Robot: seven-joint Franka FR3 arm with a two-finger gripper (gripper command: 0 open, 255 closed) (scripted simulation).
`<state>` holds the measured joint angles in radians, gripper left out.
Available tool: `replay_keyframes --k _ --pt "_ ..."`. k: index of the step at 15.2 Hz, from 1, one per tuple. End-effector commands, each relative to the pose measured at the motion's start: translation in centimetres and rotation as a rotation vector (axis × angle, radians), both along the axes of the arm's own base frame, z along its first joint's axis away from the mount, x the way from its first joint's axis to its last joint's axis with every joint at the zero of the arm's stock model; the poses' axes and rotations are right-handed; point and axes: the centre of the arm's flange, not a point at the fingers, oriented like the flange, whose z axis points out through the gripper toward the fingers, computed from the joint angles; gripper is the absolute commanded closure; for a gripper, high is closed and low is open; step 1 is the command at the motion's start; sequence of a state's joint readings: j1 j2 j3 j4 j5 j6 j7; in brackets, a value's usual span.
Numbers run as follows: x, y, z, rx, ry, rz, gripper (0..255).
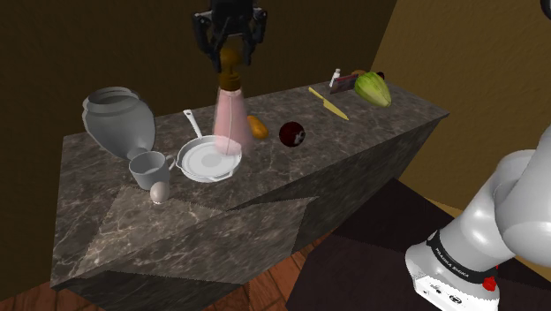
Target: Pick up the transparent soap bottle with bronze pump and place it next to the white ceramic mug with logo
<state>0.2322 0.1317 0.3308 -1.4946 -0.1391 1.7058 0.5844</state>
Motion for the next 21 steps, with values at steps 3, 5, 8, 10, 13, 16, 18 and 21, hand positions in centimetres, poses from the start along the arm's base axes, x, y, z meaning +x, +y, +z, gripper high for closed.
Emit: replay_keyframes --k 3,5,8,10,13,16,18,21 --pt "-0.2 5.2 0.0 0.000 0.000 -0.002 255" --pt "-0.3 7.9 0.0 0.000 0.000 -0.002 255" --pt "-0.5 11.8 0.0 0.000 0.000 -0.002 255" --pt "-0.5 13.2 -0.5 0.000 0.000 -0.002 255" --pt "-0.5 13.2 -2.1 0.000 0.000 -0.002 255" --pt "-0.5 13.2 -3.7 0.000 0.000 -0.002 255" --pt "-0.5 13.2 -4.7 0.000 0.000 -0.002 255" --pt "-0.5 13.2 -6.3 0.000 0.000 -0.002 255"
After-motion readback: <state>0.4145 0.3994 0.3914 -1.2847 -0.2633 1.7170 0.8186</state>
